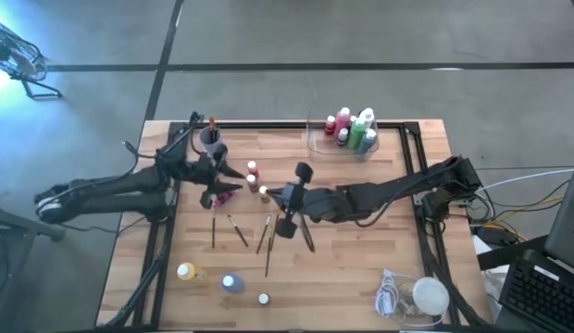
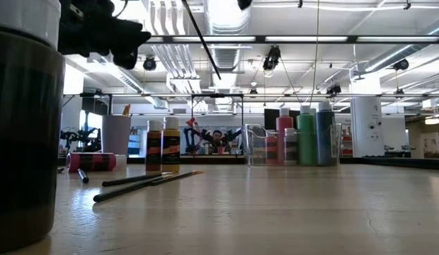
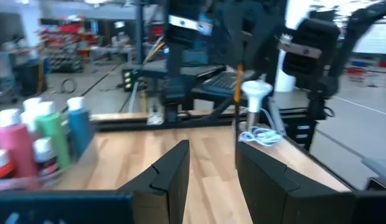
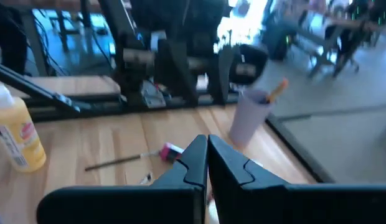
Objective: Pick & Place Paint Supplies
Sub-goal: Put the gold paint brush into the violet cup
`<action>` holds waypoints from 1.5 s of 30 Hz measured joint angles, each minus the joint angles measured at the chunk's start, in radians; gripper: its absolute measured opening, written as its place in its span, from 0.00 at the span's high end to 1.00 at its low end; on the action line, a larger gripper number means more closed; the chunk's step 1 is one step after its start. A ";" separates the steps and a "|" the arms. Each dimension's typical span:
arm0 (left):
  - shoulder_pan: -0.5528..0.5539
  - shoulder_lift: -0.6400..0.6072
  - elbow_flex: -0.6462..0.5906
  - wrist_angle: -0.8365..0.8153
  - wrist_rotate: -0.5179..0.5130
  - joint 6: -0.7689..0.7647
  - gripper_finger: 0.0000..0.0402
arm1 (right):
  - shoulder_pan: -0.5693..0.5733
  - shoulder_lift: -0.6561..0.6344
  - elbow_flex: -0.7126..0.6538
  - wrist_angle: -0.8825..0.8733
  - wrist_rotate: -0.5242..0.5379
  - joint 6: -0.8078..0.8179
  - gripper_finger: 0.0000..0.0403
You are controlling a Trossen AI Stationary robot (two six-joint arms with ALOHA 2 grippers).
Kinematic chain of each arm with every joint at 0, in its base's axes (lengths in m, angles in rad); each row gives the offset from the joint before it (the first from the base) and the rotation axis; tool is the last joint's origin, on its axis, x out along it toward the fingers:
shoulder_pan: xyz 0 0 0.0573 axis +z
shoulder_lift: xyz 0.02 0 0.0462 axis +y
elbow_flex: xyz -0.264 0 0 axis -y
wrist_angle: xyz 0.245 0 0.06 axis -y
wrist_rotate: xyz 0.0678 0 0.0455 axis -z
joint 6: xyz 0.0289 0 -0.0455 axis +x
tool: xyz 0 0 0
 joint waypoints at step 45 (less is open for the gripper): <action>-0.222 0.376 0.194 0.321 -0.054 -0.016 0.53 | -0.006 0.001 0.000 0.144 -0.063 -0.189 0.98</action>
